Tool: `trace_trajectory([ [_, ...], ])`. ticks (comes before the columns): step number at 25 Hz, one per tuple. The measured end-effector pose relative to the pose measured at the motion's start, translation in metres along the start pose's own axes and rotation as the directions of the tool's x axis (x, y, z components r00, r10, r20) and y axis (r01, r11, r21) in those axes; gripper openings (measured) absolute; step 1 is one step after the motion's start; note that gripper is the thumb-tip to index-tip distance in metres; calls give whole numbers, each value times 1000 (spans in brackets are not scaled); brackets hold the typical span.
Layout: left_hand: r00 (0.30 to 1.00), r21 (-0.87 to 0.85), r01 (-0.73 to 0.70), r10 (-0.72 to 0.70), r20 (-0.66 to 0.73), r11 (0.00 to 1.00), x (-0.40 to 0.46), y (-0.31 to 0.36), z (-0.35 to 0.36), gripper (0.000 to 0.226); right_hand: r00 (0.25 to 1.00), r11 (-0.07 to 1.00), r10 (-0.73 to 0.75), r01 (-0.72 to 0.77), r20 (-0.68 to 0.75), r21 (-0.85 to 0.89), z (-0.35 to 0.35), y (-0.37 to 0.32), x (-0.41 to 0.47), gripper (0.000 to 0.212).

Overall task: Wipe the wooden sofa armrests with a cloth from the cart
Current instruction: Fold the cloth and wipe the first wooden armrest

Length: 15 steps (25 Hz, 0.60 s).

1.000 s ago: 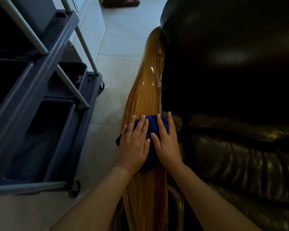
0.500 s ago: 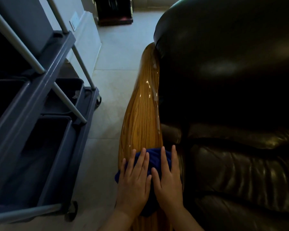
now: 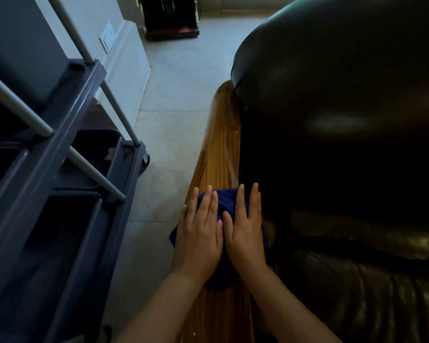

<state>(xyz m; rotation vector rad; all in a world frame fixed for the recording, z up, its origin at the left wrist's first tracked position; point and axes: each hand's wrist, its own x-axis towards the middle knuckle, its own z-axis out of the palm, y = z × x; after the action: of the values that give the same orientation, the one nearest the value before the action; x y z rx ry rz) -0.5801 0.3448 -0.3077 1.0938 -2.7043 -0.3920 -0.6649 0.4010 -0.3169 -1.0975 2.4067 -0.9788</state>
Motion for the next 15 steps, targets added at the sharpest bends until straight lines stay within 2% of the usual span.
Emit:
trace_trajectory([
  [7,1000,-142,-12,11,-10,990,102,-9,-3,51,999,996,-39,40,13,-76,-1,-8,104,58],
  [15,1000,-282,9,-16,-21,959,179,-19,7,49,988,976,-105,81,-109,-202,-1,-10,180,53],
])
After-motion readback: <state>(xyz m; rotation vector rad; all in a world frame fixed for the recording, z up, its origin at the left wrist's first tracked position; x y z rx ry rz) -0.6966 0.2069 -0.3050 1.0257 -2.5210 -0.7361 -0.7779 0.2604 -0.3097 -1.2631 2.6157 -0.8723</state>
